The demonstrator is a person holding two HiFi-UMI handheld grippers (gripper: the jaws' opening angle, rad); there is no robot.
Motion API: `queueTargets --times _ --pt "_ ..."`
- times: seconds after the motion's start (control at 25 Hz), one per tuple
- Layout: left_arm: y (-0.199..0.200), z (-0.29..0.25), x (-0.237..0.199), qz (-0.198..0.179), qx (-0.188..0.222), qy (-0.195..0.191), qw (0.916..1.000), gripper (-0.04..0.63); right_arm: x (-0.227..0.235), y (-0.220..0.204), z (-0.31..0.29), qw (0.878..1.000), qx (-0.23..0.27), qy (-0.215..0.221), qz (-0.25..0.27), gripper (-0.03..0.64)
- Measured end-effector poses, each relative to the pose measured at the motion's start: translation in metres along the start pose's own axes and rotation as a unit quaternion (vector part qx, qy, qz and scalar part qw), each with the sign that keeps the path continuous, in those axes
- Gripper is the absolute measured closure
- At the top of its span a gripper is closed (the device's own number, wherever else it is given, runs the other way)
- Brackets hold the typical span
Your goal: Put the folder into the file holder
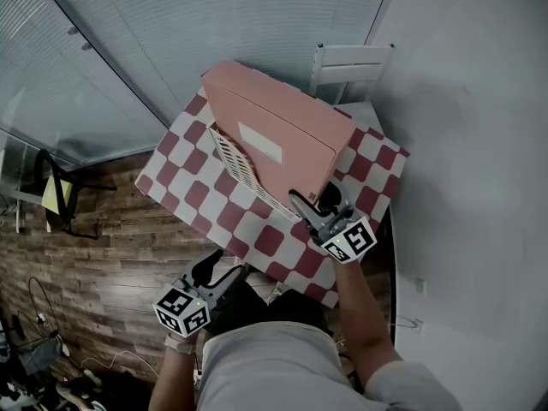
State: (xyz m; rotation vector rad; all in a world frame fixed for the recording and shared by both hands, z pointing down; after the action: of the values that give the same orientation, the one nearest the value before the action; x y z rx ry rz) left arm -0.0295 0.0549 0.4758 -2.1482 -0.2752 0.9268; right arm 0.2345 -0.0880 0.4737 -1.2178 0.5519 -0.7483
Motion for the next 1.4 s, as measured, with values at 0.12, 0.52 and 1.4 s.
queueTargets --times 0.12,0.52,1.4 --pt "-0.002 -0.001 0.001 0.002 0.000 0.002 1.0000 0.357 -0.001 0.000 0.000 1.000 -0.002 0.007 0.001 0.347" --pt "-0.004 -0.003 0.005 0.001 0.001 0.003 1.0000 0.357 -0.013 0.004 0.003 0.997 -0.070 0.026 0.035 0.342" --pt "-0.011 -0.002 0.010 0.004 0.004 0.006 1.0000 0.358 -0.018 0.023 0.003 0.991 -0.108 -0.007 0.081 0.315"
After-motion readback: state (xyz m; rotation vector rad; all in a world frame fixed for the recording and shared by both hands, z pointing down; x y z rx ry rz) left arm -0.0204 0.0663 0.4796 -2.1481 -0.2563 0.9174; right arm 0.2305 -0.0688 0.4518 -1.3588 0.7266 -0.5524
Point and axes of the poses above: the fingertips, and each gripper's own axes: z backward along the fingers, x to its right, y out of its top, the point moved 8 cm from there along z, backward along the fingers, and after that the axes turned 7 degrees about z, right-handed, at the moved point
